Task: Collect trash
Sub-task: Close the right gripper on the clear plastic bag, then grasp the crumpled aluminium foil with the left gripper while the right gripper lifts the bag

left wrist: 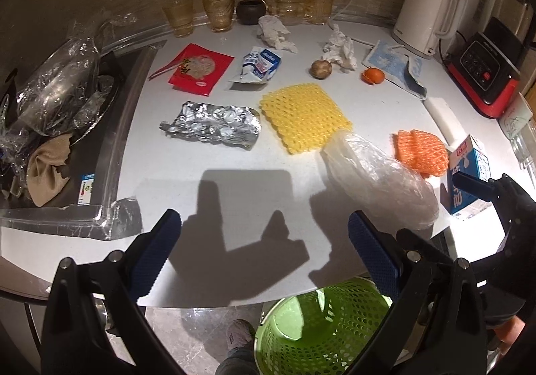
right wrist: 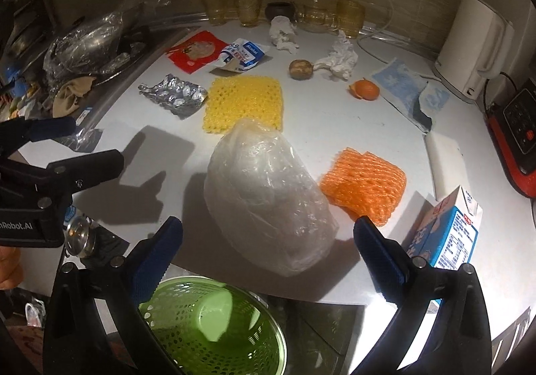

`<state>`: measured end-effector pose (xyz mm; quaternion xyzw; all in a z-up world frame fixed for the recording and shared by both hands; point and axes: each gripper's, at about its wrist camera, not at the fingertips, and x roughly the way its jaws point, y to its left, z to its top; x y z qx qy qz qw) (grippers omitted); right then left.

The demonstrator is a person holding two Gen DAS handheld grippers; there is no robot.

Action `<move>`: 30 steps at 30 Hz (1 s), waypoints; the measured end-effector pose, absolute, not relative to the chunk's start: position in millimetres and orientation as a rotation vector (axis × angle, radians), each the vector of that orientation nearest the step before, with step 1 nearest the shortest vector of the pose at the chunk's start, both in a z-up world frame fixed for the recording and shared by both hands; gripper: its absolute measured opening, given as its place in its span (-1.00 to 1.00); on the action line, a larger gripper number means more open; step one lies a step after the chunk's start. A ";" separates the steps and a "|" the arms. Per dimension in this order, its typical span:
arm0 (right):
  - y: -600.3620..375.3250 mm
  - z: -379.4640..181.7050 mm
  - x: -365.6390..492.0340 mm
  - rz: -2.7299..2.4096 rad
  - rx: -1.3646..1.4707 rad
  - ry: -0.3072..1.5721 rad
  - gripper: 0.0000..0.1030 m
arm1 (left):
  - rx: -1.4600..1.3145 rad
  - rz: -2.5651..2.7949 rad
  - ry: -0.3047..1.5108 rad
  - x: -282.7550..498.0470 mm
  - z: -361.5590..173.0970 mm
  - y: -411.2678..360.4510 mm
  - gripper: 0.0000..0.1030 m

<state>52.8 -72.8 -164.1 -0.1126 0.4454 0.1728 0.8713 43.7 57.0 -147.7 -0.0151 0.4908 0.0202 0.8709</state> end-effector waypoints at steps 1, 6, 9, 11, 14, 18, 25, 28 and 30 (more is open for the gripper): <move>-68.2 -165.7 53.1 0.357 -0.250 0.930 0.96 | -0.029 0.045 1.023 44.1 -147.5 60.1 0.85; -56.2 -176.2 60.3 0.317 -0.289 0.945 0.64 | -0.020 0.050 1.027 46.7 -149.6 73.5 0.85; -53.4 -184.5 66.4 0.304 -0.276 0.999 -0.04 | -0.017 0.048 1.031 47.9 -152.0 80.5 0.85; -54.0 -188.4 67.2 0.320 -0.236 1.028 -0.35 | -0.014 0.041 1.032 48.8 -153.4 84.7 0.85; -55.8 -187.7 64.2 0.352 -0.154 1.045 -0.66 | -0.003 0.027 1.029 49.6 -153.7 89.8 0.85; -57.1 -176.5 54.9 0.340 -0.096 1.027 -0.68 | 0.013 -0.001 1.024 53.9 -155.8 94.8 0.85; -61.0 -141.0 29.9 0.306 -0.027 0.956 -0.68 | 0.023 -0.077 1.006 79.2 -169.6 112.8 0.85; -63.1 -133.5 20.0 0.278 -0.014 0.942 -0.68 | -0.008 -0.078 1.018 101.6 -177.0 124.3 0.85; -65.2 -132.4 14.9 0.257 -0.001 0.937 -0.68 | -0.041 -0.065 1.038 116.6 -181.9 130.8 0.85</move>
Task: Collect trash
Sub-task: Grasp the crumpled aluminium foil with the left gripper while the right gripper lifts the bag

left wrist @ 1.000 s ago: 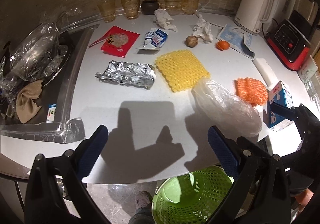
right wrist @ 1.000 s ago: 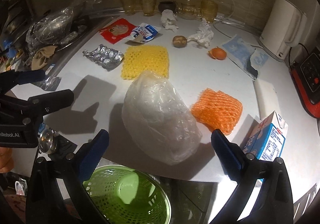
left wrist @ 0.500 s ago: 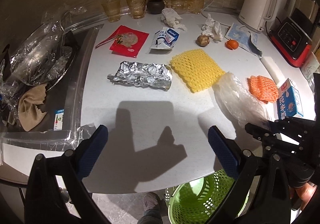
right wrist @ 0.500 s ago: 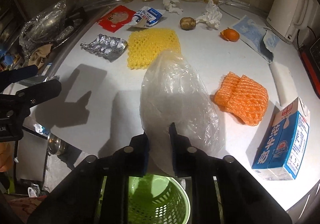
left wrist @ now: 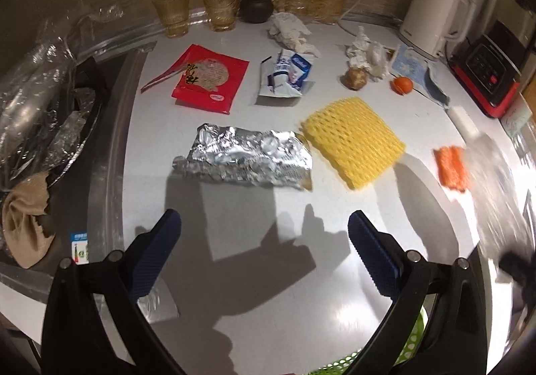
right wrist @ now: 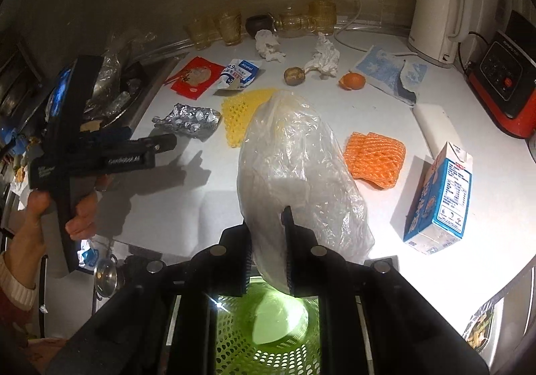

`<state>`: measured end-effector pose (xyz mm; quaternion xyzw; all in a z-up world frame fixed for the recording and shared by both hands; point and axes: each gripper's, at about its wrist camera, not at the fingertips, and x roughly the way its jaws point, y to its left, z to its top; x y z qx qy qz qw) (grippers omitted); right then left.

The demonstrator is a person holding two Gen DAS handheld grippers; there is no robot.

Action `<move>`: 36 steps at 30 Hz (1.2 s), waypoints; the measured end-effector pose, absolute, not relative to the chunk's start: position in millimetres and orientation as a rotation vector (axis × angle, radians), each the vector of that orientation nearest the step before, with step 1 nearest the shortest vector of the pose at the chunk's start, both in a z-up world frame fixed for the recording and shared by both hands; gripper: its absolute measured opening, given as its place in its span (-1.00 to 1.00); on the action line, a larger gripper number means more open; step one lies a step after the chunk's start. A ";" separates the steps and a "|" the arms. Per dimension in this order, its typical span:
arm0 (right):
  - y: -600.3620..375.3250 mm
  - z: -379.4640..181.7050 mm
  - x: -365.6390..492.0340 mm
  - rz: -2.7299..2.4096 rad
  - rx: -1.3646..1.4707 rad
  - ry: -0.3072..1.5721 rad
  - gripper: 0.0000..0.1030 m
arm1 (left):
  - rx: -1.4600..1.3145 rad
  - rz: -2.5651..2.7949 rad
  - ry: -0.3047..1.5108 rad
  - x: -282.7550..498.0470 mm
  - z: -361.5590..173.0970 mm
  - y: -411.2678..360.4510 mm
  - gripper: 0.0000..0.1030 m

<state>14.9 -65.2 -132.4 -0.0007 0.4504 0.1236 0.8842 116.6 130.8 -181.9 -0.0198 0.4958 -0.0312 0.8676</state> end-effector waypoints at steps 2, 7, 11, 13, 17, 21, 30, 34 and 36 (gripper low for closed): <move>-68.2 -134.1 12.3 0.247 0.013 0.939 -0.67 | -0.104 -0.036 1.067 131.1 -186.0 137.2 0.85; -75.4 -141.4 16.9 0.242 0.047 0.946 -0.64 | -0.351 0.123 1.140 163.4 -191.1 153.1 0.85; -77.1 -142.6 26.1 0.274 0.052 0.946 -0.64 | -0.518 0.275 1.193 192.1 -199.3 158.0 0.85; -78.0 -143.3 32.2 0.298 0.048 0.950 -0.64 | -0.591 0.360 1.220 204.6 -206.5 158.3 0.85; -81.6 -143.8 40.6 0.350 0.039 0.958 -0.63 | -0.710 0.522 1.255 219.2 -222.4 159.1 0.74; -89.8 -144.3 50.0 0.398 0.021 0.962 -0.63 | -0.758 0.618 1.243 227.0 -227.9 158.5 0.67; -111.4 -147.7 69.7 0.487 0.041 0.961 -0.62 | -0.769 0.702 1.223 229.4 -225.6 152.1 0.40; -117.0 -147.5 71.4 0.526 0.045 0.948 -0.62 | -0.748 0.710 1.204 220.3 -223.6 138.3 0.25; -120.2 -147.9 71.4 0.537 0.052 0.945 -0.62 | -0.745 0.690 1.191 217.8 -221.7 129.7 -0.01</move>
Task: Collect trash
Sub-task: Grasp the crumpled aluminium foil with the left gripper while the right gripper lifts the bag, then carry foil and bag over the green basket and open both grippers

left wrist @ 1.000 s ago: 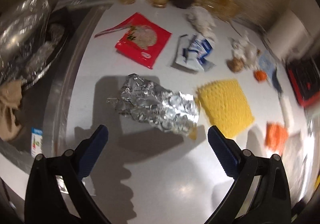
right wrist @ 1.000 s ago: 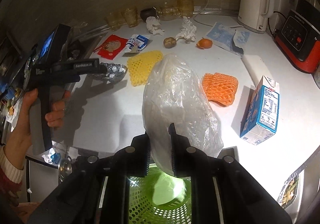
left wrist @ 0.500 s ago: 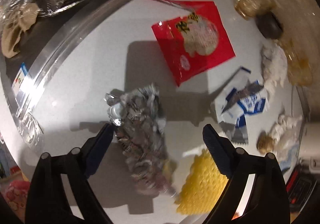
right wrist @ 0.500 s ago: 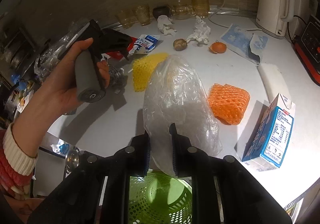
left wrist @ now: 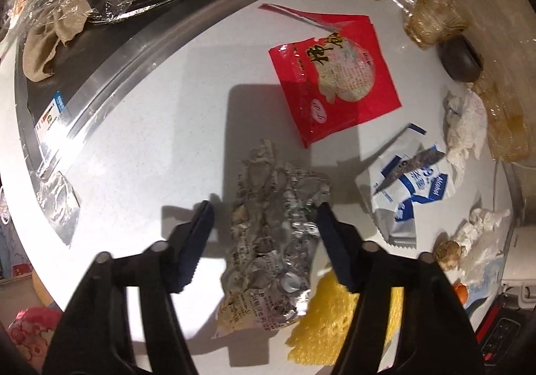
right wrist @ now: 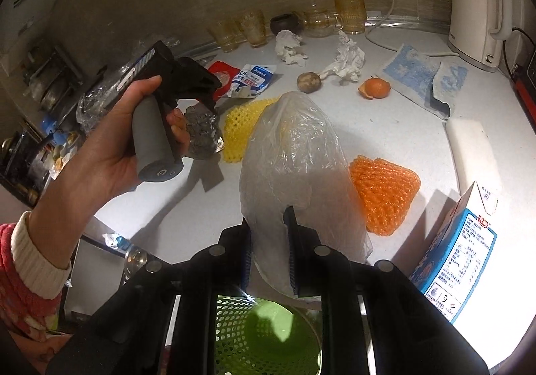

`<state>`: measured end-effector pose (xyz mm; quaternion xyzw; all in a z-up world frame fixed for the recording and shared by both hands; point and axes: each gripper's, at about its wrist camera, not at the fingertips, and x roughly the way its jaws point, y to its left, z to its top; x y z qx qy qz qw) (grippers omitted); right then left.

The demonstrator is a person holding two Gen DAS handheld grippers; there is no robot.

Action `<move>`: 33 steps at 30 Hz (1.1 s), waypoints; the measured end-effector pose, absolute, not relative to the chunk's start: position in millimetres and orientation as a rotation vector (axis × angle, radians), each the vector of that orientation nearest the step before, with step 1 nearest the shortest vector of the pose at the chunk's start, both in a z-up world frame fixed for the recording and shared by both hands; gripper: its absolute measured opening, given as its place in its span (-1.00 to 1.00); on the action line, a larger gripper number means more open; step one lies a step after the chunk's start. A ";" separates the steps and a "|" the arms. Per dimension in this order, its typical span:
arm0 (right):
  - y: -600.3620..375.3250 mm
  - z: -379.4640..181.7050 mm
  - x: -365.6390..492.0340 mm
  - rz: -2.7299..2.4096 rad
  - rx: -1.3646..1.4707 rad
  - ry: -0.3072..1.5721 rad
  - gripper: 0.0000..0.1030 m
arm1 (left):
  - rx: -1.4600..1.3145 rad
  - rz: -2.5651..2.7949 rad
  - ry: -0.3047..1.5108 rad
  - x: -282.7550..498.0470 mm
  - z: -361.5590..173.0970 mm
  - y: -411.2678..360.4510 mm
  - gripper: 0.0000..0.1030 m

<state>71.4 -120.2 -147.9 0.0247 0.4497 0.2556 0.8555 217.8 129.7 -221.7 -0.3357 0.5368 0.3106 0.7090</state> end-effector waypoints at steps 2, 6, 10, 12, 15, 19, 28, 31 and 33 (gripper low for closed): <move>-124.1 -148.8 71.4 0.547 0.062 0.943 -0.62 | -0.733 0.664 1.190 216.4 -221.5 124.2 -0.09; -130.0 -151.0 69.2 0.563 0.074 0.941 -0.62 | -0.697 0.619 1.179 219.9 -219.1 114.9 -0.34; -134.7 -151.5 66.5 0.572 0.079 0.934 -0.62 | -0.658 0.550 1.176 214.6 -215.7 102.4 -0.76; -136.7 -150.5 65.8 0.575 0.083 0.928 -0.62 | -0.608 0.529 1.160 212.9 -211.2 97.6 -0.82; -137.4 -149.3 64.0 0.576 0.081 0.919 -0.62 | -0.554 0.497 1.136 206.5 -200.6 109.3 -0.88; -137.1 -147.4 59.8 0.572 0.077 0.909 -0.62 | -0.517 0.443 1.098 190.3 -186.2 105.3 -0.89; -132.4 -132.4 32.6 0.543 0.073 0.863 -0.62 | -0.351 0.269 1.011 122.0 -143.2 84.4 -0.89; -128.2 -124.1 9.8 0.517 0.063 0.837 -0.62 | -0.280 0.172 1.005 81.8 -128.3 69.6 -0.89; -124.9 -119.3 -9.3 0.489 0.058 0.821 -0.62 | -0.234 0.095 1.012 53.8 -123.0 59.4 -0.89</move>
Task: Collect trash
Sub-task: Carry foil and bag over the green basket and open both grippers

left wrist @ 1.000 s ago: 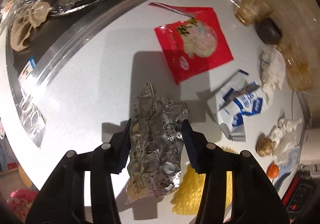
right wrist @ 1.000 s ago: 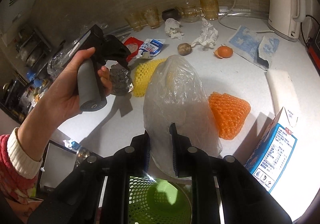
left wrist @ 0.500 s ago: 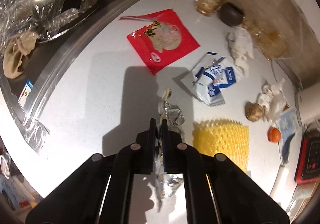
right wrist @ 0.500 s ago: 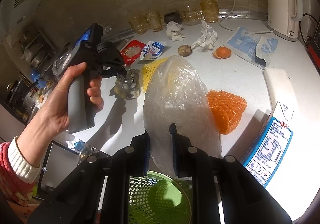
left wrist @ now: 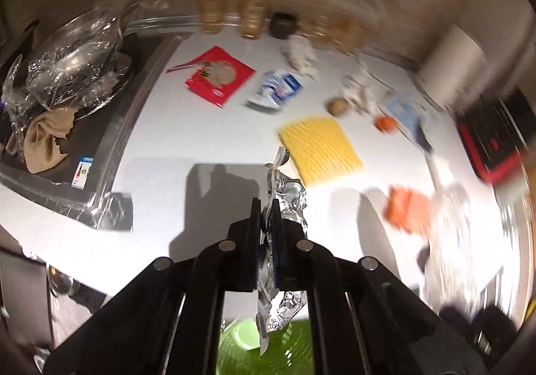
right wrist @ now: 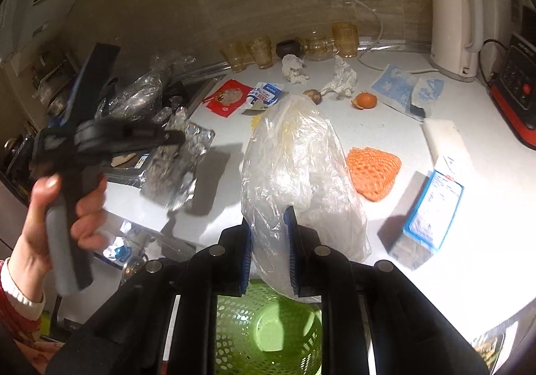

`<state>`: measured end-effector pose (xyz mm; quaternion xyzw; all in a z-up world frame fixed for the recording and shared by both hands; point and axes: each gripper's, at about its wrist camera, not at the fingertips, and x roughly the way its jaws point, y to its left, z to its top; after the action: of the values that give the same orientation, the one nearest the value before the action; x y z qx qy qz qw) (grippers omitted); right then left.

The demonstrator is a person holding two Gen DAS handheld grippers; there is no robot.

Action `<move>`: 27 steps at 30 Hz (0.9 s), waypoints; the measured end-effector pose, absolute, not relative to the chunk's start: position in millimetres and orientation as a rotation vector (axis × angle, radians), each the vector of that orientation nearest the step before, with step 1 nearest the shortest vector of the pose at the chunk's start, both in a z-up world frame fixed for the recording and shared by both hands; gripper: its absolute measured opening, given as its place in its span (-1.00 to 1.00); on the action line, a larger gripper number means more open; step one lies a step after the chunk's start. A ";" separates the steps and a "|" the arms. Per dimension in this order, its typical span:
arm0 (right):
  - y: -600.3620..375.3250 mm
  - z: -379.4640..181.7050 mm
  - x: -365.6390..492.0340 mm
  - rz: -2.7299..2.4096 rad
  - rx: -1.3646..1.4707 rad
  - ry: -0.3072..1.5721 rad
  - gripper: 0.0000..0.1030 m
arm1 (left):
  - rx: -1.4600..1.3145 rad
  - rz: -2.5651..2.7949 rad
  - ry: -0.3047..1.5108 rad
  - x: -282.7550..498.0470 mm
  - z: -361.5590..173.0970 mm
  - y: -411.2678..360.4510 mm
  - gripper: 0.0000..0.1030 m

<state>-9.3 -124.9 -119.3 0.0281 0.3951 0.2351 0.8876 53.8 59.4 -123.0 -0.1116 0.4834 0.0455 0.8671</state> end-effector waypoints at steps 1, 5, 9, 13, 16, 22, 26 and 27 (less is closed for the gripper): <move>-123.3 -117.3 -21.4 0.468 0.063 0.814 -0.62 | -0.222 0.062 1.019 43.5 -122.8 55.6 -0.89; -117.7 -117.0 -68.1 0.371 0.101 0.803 -0.62 | -0.164 -0.099 1.068 -7.0 -127.7 37.4 -0.89; -116.8 -126.8 -107.6 0.286 0.171 0.829 -0.62 | -0.087 -0.201 1.091 -44.8 -142.3 22.5 -0.89; -118.4 -135.4 -147.0 0.221 0.212 0.833 -0.62 | -0.054 -0.280 1.135 -65.7 -168.1 13.1 -0.89; -117.0 -141.7 -165.8 0.194 0.237 0.835 -0.62 | -0.030 -0.325 1.152 -72.8 -181.3 5.9 -0.85; -112.5 -150.0 -183.6 0.161 0.261 0.839 -0.61 | 0.007 -0.346 1.112 -86.4 -181.0 -0.6 0.30; -108.2 -150.9 -192.5 0.155 0.258 0.840 -0.60 | 0.024 -0.371 1.095 -91.7 -169.4 -3.1 0.40; -106.8 -150.0 -193.5 0.155 0.255 0.842 -0.59 | 0.024 -0.370 1.090 -92.9 -165.9 -1.6 0.46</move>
<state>-193.5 -106.8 -150.0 0.1232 0.4072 0.0750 0.9019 -92.9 -1.6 -165.9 0.0113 0.5154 -0.1751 0.8388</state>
